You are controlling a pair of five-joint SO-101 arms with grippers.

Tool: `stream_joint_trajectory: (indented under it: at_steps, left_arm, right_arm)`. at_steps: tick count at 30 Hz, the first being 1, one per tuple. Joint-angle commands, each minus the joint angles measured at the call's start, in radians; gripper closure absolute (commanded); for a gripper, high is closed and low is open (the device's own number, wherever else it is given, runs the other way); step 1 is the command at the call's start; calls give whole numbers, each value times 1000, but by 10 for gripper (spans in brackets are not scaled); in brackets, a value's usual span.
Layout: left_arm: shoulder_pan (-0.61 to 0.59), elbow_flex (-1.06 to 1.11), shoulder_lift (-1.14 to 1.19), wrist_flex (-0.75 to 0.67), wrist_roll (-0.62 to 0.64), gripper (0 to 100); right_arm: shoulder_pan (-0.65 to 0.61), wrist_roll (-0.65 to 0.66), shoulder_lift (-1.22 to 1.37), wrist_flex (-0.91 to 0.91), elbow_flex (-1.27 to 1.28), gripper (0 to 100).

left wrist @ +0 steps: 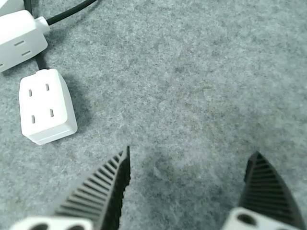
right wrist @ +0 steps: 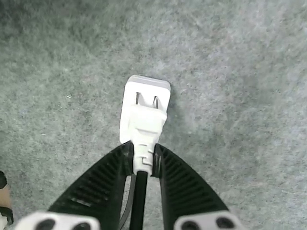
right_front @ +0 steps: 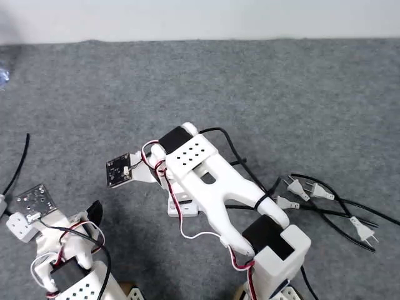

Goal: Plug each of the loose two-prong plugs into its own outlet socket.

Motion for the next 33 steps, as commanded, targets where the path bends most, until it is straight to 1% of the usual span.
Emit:
stream_joint_trajectory:
  at_steps: [1, 4, 6, 8, 10, 12, 15, 17, 22, 25, 27, 31, 33]
  left_arm:
    - [-6, -10, -6, 8, -6, 643]
    - [2, -12, -6, 5, -5, 643]
    - [17, -12, -6, 2, -2, 643]
    - [80, -12, -6, 2, -2, 643]
    - [121, -12, -6, 5, -2, 643]
    - [115, -12, -6, 6, -2, 643]
    - [101, -12, -6, 8, -2, 643]
    - [103, -12, -6, 8, -2, 643]
    - [103, -12, -6, 8, -2, 643]
    - [103, -12, -6, 8, -2, 643]
    - [103, -12, -6, 8, -2, 643]
    - [103, -12, -6, 8, -2, 643]
    - [103, -12, -6, 8, -2, 643]
  right_arm:
    - [1, 11, -28, 8, -37, 991]
    - [22, 3, -102, 12, -37, 991]
    - [22, -34, -156, 12, -31, 990]
    - [22, -81, -199, 8, -3, 990]
    - [42, -84, -228, -5, 61, 990]
    - [108, -71, -249, -84, 146, 990]
    - [248, -31, -259, -242, 262, 990]
    - [308, -9, -246, -318, 322, 990]
    - [357, 8, -205, -444, 404, 990]
    - [364, 6, -177, -458, 407, 980]
    - [366, 6, -162, -461, 407, 937]
    - [363, 6, -131, -455, 407, 767]
    - [361, 8, -119, -453, 407, 717]
